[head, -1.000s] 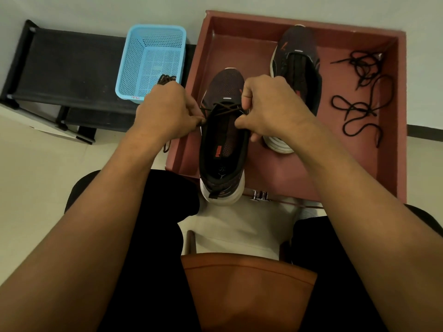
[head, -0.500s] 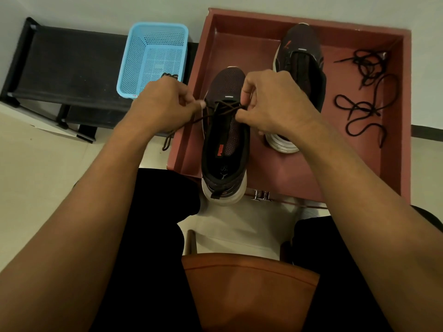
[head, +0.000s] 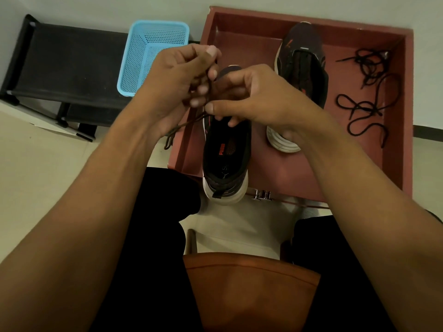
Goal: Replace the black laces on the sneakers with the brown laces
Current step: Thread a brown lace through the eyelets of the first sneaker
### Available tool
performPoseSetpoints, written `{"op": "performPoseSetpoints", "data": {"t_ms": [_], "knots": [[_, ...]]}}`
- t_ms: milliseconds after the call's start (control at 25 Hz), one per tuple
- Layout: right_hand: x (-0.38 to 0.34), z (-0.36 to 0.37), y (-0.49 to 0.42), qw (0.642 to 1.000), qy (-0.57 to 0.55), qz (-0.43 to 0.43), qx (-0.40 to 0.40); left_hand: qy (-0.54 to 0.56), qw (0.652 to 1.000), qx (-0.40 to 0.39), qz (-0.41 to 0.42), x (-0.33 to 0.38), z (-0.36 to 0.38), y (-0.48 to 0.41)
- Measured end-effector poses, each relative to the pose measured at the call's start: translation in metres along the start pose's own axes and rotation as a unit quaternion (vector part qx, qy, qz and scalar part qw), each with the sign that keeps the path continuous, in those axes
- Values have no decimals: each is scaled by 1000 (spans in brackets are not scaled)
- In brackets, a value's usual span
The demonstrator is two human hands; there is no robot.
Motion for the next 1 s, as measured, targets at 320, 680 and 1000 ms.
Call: {"op": "performPoseSetpoints", "data": {"t_ms": [320, 680, 1000], "knots": [[2, -11, 0, 995, -40, 62, 69, 12, 998, 58, -11, -4, -10, -6], [9, -51, 8, 987, 88, 13, 136, -461, 854, 236, -55, -23, -41, -17], [8, -39, 6, 987, 118, -14, 109, -478, 854, 111, 174, -17, 3, -13]]}}
Point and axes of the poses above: each hand's wrist, its own y-axis away from the middle knuckle, its own z-axis out of the palm, x = y × z, the point moved 1 cm from there along -y, towards the middle knuckle, and after that the axes turned 10 degrees about -z, right-handed, at the moved point
